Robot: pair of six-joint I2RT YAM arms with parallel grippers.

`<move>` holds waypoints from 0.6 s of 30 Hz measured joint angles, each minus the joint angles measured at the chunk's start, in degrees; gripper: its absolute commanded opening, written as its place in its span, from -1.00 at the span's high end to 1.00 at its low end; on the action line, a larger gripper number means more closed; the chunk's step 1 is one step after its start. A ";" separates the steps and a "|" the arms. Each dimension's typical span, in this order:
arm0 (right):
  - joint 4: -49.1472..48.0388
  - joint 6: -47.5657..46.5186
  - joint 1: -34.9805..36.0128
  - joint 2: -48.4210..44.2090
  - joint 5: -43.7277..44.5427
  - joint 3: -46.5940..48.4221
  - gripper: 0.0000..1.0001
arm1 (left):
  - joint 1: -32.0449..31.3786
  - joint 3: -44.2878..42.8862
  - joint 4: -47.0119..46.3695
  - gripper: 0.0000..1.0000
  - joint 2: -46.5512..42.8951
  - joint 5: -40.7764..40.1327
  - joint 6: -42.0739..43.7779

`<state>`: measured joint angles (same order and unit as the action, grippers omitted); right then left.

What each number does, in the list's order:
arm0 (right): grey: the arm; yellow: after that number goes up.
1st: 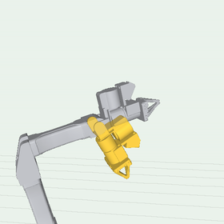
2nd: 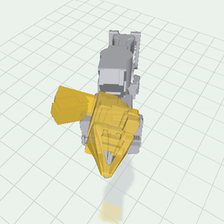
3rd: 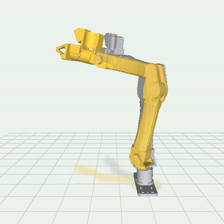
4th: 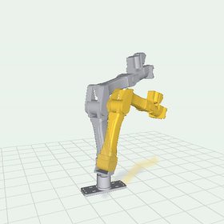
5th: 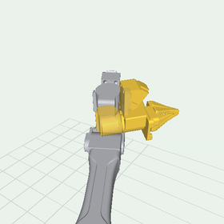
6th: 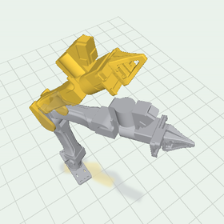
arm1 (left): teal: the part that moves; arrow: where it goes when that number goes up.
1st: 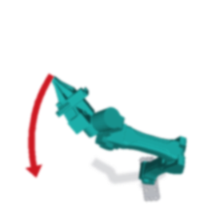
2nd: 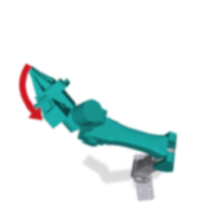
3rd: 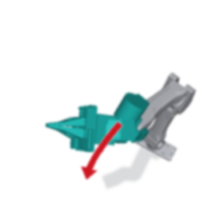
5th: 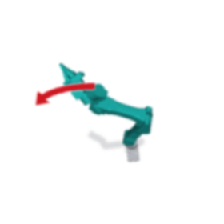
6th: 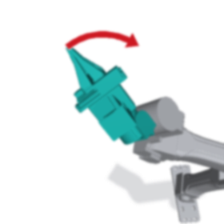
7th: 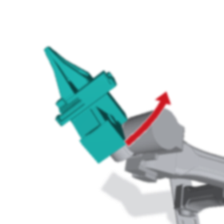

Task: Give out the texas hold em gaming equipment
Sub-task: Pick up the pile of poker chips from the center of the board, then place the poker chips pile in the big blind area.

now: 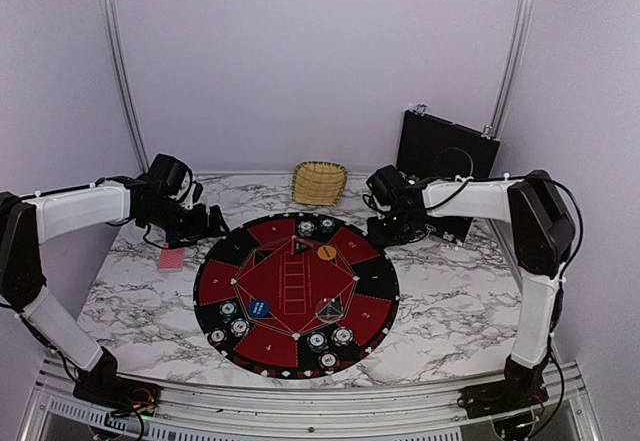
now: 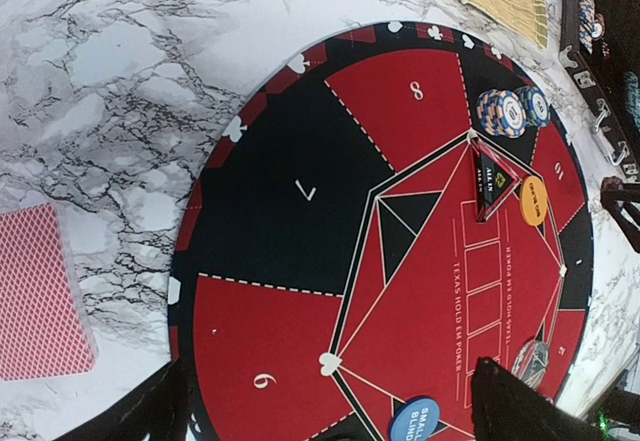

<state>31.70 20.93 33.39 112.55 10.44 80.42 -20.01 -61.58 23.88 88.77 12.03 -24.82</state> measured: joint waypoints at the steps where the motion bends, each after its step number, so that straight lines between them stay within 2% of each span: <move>1: 0.09 -0.13 0.22 1.16 0.02 1.49 0.43 | 0.07 0.11 0.00 -0.98 -0.04 0.02 0.02; 18: 4.37 -2.19 4.98 19.26 0.15 24.37 0.42 | 0.63 0.74 0.00 -0.98 -0.44 1.07 1.09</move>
<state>36.07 18.74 38.37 131.81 10.59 104.79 -19.38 -60.84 23.88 88.33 13.10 -23.73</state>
